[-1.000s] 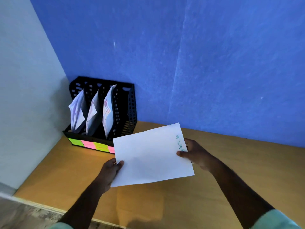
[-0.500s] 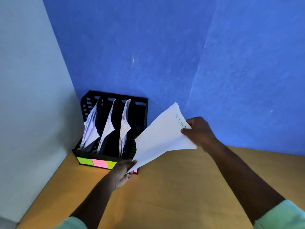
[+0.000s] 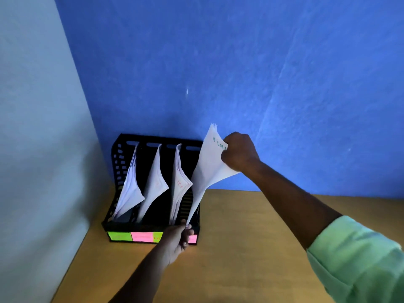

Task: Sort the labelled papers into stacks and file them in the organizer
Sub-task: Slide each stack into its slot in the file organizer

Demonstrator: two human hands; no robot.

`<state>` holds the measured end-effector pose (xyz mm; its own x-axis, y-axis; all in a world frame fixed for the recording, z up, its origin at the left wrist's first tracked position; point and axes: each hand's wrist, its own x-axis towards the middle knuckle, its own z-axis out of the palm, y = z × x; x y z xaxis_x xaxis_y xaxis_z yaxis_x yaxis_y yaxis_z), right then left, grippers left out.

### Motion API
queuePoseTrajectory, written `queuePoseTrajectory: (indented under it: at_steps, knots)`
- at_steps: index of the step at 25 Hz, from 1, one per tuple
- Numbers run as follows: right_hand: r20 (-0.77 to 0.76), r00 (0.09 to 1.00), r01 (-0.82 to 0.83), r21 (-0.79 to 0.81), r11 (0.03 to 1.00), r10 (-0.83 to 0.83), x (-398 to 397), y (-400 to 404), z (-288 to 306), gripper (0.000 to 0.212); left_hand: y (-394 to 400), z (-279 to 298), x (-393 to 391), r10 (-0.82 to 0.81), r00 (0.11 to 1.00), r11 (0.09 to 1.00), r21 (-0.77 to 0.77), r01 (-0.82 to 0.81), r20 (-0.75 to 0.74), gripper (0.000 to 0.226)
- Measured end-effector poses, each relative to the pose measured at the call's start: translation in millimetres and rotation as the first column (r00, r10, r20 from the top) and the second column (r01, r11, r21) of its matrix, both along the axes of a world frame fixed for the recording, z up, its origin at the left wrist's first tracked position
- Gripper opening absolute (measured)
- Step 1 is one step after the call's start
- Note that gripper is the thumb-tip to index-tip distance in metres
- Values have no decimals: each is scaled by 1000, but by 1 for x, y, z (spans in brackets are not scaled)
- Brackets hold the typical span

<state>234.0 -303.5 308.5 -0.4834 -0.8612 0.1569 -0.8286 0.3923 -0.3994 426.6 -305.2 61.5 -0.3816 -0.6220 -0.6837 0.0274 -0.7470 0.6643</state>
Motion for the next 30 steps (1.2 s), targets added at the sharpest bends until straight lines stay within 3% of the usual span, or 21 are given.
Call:
queuePoseTrajectory:
  at_steps: [6,13,19,30]
  knots:
    - [-59,998,40,44,998,-37,19,-28,-23,14,-5,1,17,9,1000,997,74,-10,18,22]
    - [-10,998,66,139,988,-65,36,-44,-74,18,-16,-7,28,-2,991,1000,9,1,133,33]
    - [34,996,73,105,992,-77,38,-48,-95,47,-25,-12,25,-42,980,999,3,42,196,38]
    - [268,960,81,26,996,-85,26,-39,-121,73,-34,-14,19,-148,943,988,10,152,298,44]
